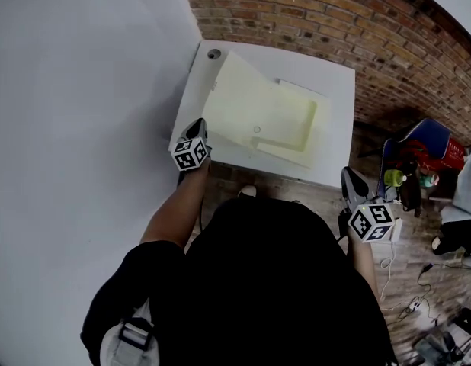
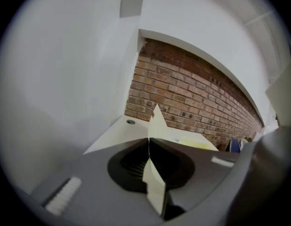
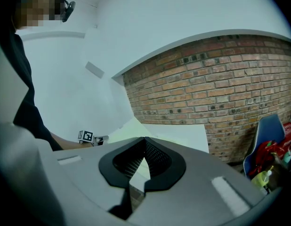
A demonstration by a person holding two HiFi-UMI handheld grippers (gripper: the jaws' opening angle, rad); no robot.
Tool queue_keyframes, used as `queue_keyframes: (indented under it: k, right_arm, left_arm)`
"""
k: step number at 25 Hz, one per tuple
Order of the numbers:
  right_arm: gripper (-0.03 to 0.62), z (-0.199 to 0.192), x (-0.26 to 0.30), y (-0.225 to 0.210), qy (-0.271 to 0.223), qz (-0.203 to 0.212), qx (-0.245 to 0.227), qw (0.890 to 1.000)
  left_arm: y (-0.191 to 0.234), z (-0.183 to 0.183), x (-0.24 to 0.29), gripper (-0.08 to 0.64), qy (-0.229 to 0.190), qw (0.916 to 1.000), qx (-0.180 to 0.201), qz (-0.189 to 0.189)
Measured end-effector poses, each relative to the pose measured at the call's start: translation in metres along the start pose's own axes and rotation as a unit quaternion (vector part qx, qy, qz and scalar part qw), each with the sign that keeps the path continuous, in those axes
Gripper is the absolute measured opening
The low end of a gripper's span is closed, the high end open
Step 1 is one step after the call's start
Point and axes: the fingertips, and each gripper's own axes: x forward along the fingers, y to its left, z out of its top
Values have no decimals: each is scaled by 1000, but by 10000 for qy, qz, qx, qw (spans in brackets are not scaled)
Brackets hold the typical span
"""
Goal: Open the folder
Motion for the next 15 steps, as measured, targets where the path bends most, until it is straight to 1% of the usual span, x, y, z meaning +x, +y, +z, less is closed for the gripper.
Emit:
queue_keyframes:
  k: [7, 11, 15]
  right_arm:
    - [3, 2, 3, -4, 27, -97, 50, 9999]
    - [3, 3, 7, -5, 39, -147, 45, 9999]
    - [3, 3, 10, -6, 65, -164, 50, 9998]
  left_arm:
    - [30, -16, 12, 8, 236, 9992, -238, 234]
    - [46, -33, 16, 11, 426, 9977, -392, 353]
    - [57, -49, 18, 14, 616, 9961, -448, 445]
